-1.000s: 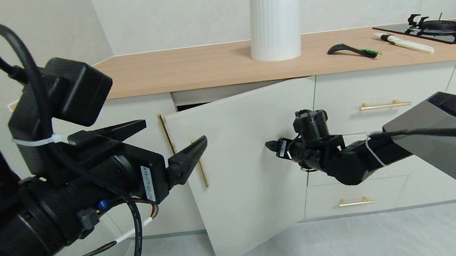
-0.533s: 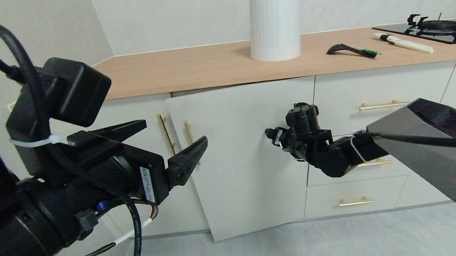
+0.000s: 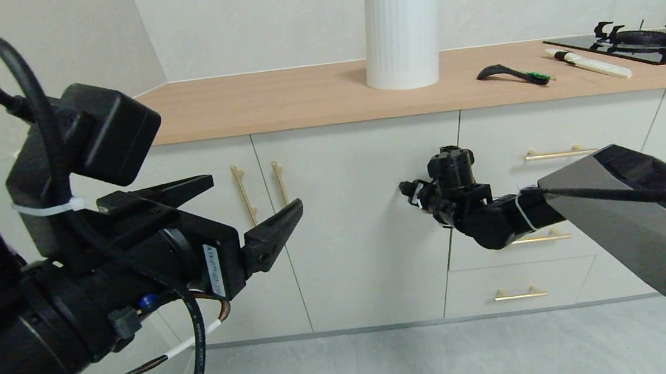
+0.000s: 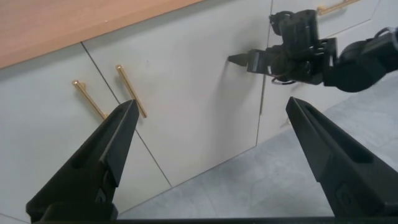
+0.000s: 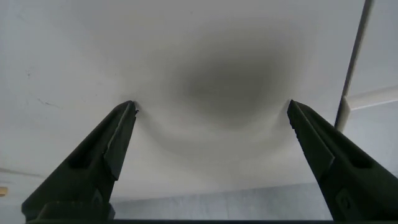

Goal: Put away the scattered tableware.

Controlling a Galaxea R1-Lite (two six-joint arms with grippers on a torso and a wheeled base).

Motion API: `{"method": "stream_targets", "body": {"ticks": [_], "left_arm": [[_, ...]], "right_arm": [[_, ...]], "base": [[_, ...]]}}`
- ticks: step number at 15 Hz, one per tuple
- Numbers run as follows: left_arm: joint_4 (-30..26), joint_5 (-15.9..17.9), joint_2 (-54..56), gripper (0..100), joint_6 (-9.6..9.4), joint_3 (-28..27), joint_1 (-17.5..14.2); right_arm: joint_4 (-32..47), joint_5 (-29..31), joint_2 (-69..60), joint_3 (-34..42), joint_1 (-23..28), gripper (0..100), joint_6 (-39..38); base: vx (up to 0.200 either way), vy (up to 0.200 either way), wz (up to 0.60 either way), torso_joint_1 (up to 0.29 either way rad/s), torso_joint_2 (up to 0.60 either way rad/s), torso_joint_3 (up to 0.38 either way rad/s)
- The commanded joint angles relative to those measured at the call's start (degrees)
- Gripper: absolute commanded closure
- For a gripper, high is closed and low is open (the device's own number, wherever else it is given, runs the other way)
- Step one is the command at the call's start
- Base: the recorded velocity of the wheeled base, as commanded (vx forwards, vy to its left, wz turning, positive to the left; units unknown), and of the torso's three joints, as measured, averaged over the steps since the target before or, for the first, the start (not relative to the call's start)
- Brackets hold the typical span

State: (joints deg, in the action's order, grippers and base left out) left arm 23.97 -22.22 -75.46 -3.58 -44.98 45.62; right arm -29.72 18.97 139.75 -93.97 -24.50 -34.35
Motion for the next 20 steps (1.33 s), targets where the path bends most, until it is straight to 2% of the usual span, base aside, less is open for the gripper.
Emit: {"method": "stream_targets", "body": {"ticks": [1,3,7,9,11,12,13,14,15,17,18,19,20], "left_arm": [[0.03,-0.01,-0.13,0,-0.02,-0.02,0.00],[0.03,-0.01,-0.04,0,-0.02,-0.02,0.00],[0.03,-0.01,1.72,0,0.07,0.60,-1.06],[-0.15,-0.10,7.43,0,-0.02,3.67,-5.71],[-0.59,-0.01,16.40,0,0.42,9.30,-10.64],[-0.76,-0.01,22.20,0,0.60,12.20,-13.19],[-1.20,-0.01,26.24,0,0.60,14.40,-15.12],[-4.37,-0.10,34.77,0,0.42,18.97,-19.16],[-7.88,-0.01,41.18,0,0.60,20.99,-22.85],[-14.56,0.43,53.22,0,2.97,24.86,-29.01],[-16.41,1.04,56.74,0,3.58,25.91,-30.85],[-20.54,3.59,63.86,0,3.94,29.16,-34.02],[-23.18,5.26,67.11,0,3.94,30.66,-35.25]], "right_arm": [[-0.25,0.46,0.17,-0.34,0.42,0,-0.10],[-0.25,1.42,-1.68,1.06,0.07,0,-0.19],[-0.34,2.83,-26.20,24.00,-2.48,0,1.04],[-0.16,5.38,-45.80,40.79,-2.13,0,8.16],[0.01,6.70,-62.23,61.97,1.04,0,16.51],[0.19,6.70,-71.73,69.88,2.79,0,19.50],[0.63,6.61,-78.05,73.05,5.17,0,21.35],[5.37,6.61,-89.92,76.04,11.67,0,25.83],[12.67,6.34,-99.94,76.65,15.19,0,28.82],[33.15,5.73,-120.42,73.66,15.54,0,32.24],[39.21,4.85,-124.99,71.20,15.45,0,32.42],[46.60,4.59,-131.14,66.98,15.45,0,31.63],[47.74,4.59,-133.16,66.28,15.45,0,31.28]], "base": [[0.000,0.000,0.00,0.000,0.00,0.000],[0.000,0.000,0.00,0.000,0.00,0.000],[0.000,0.000,0.00,0.000,0.00,0.000],[0.000,0.000,0.00,0.000,0.00,0.000],[0.000,0.000,0.00,0.000,0.00,0.000],[0.000,0.000,0.00,0.000,0.00,0.000],[0.000,0.000,0.00,0.000,0.00,0.000],[0.000,0.000,0.00,0.000,0.00,0.000],[0.000,0.000,0.00,0.000,0.00,0.000],[0.000,0.000,0.00,0.000,0.00,0.000],[0.000,0.000,0.00,0.000,0.00,0.000],[0.000,0.000,0.00,0.000,0.00,0.000],[0.000,0.000,0.00,0.000,0.00,0.000]]}}
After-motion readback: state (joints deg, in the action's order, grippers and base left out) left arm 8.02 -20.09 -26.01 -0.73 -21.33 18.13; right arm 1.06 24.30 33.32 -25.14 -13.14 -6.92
